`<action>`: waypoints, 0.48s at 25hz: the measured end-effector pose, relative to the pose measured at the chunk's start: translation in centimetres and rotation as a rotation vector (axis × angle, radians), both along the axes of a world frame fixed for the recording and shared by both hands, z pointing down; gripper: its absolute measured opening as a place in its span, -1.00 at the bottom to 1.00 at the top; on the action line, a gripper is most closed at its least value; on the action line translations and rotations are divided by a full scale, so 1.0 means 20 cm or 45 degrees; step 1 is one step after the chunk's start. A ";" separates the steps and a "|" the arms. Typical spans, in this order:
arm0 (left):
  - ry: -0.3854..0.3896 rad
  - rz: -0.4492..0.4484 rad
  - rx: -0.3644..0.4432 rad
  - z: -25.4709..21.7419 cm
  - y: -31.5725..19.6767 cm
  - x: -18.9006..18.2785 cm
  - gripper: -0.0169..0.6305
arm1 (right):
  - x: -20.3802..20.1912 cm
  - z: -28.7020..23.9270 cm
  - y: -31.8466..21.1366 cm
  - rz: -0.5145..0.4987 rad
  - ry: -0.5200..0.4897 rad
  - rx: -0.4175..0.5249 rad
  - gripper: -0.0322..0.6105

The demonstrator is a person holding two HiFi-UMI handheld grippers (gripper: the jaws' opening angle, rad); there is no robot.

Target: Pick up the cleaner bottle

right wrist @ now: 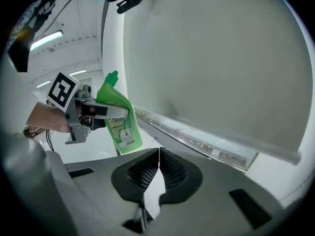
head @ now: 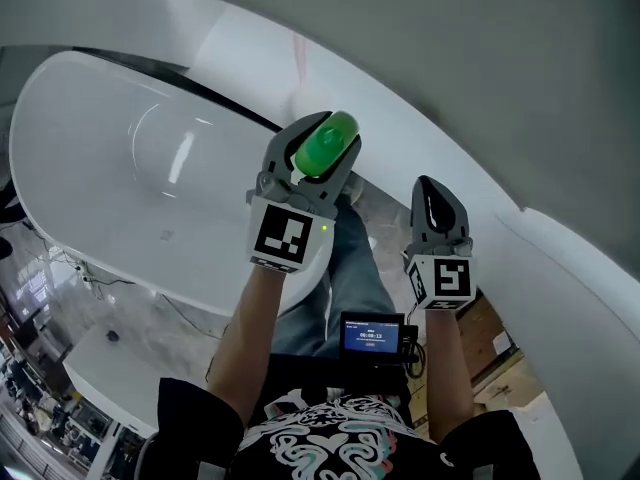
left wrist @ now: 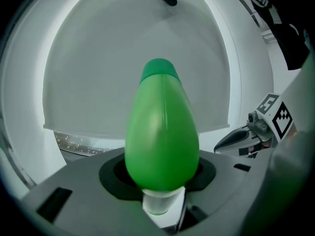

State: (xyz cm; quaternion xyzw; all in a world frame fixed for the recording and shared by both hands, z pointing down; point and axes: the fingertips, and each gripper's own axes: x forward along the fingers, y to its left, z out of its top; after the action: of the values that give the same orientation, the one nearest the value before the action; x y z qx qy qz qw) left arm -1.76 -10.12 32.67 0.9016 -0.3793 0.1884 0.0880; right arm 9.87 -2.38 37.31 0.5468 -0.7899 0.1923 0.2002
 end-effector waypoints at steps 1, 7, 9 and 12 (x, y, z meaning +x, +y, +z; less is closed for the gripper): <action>0.005 0.003 0.004 -0.05 0.02 -0.01 -0.36 | -0.01 -0.05 0.00 -0.002 -0.001 0.015 -0.82; 0.029 0.018 0.019 -0.29 0.12 -0.07 -0.36 | -0.04 -0.29 0.02 0.018 0.018 0.098 -0.82; 0.033 0.025 0.014 -0.38 0.16 -0.08 -0.36 | -0.04 -0.38 0.02 0.034 0.022 0.125 -0.82; 0.025 0.035 0.036 -0.47 0.19 -0.10 -0.36 | -0.05 -0.49 0.01 0.051 0.023 0.180 -0.82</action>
State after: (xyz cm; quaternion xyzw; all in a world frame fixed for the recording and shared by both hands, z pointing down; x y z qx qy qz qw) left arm -3.82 -6.31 23.21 0.9097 -0.3687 0.1752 0.0764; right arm 8.86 -2.17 27.45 0.5771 -0.7885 0.1349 0.1643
